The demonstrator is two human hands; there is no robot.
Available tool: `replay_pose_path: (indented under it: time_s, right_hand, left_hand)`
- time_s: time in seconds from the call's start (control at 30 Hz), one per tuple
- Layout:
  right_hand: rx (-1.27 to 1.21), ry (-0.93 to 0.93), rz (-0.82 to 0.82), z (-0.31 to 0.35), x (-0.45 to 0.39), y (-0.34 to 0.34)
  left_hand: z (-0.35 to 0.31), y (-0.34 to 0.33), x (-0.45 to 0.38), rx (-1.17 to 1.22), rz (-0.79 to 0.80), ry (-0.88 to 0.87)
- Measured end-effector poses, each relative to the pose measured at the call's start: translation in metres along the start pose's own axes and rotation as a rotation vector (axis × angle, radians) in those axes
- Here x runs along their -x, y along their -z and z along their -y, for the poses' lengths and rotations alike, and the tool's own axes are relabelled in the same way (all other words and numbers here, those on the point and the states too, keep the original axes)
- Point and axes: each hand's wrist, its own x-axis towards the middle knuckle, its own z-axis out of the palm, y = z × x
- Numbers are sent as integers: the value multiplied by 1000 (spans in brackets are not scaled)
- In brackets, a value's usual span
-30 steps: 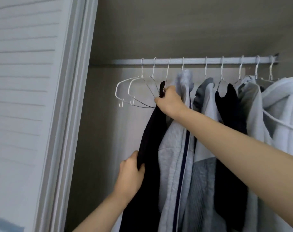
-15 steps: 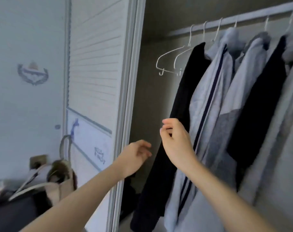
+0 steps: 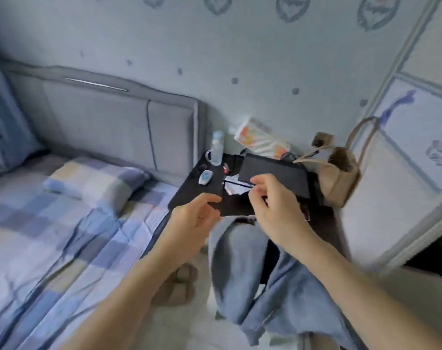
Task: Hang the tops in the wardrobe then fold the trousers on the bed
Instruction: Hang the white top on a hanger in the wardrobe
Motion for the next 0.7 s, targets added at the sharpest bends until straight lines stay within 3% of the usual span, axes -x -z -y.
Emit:
replay_pose_path:
  time_s: [0.2, 0.37, 0.5, 0.7]
  right_hand:
    - [-118, 194, 475, 127, 48, -184]
    - [-144, 328, 740, 221, 106, -300]
    - [-143, 371, 932, 295, 167, -394]
    - [-66, 288, 1200, 349, 258, -514]
  left_hand:
    - [128, 142, 197, 33, -550, 514]
    - [183, 204, 342, 13, -762, 807]
    - [228, 246, 452, -44, -809, 1042]
    - [284, 283, 568, 130, -925, 1291]
